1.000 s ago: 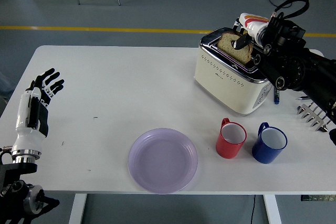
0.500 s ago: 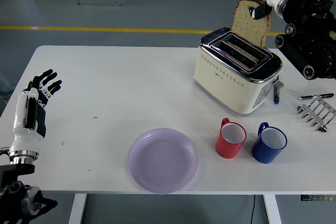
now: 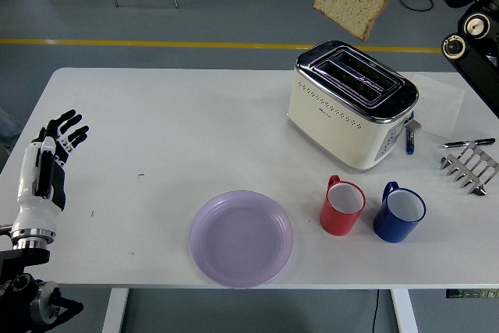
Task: Push plate across desktop,pick up the break from the machine,place the break in the plate
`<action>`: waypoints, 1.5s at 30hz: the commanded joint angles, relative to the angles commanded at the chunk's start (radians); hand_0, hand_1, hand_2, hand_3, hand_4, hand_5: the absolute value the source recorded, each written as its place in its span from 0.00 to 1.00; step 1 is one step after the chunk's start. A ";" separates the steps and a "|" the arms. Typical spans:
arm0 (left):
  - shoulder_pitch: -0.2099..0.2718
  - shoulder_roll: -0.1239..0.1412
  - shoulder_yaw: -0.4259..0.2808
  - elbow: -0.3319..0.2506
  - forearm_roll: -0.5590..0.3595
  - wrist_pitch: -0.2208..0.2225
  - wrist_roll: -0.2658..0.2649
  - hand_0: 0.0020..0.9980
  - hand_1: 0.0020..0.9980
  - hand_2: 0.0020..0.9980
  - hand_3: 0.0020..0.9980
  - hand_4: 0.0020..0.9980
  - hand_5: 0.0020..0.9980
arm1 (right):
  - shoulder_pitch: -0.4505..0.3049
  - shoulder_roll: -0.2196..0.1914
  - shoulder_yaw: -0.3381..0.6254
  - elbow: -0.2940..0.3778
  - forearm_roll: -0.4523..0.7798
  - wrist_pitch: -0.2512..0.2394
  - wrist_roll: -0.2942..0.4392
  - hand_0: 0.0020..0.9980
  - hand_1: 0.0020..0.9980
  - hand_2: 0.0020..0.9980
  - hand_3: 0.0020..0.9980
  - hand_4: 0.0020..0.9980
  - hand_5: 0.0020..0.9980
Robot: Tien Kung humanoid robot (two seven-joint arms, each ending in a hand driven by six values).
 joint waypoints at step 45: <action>0.015 -0.009 0.014 0.066 -0.012 0.012 -0.010 0.75 0.75 0.81 0.76 0.53 0.95 | -0.190 0.244 -0.465 -0.127 0.577 0.145 0.107 0.17 0.27 0.37 0.42 0.34 0.09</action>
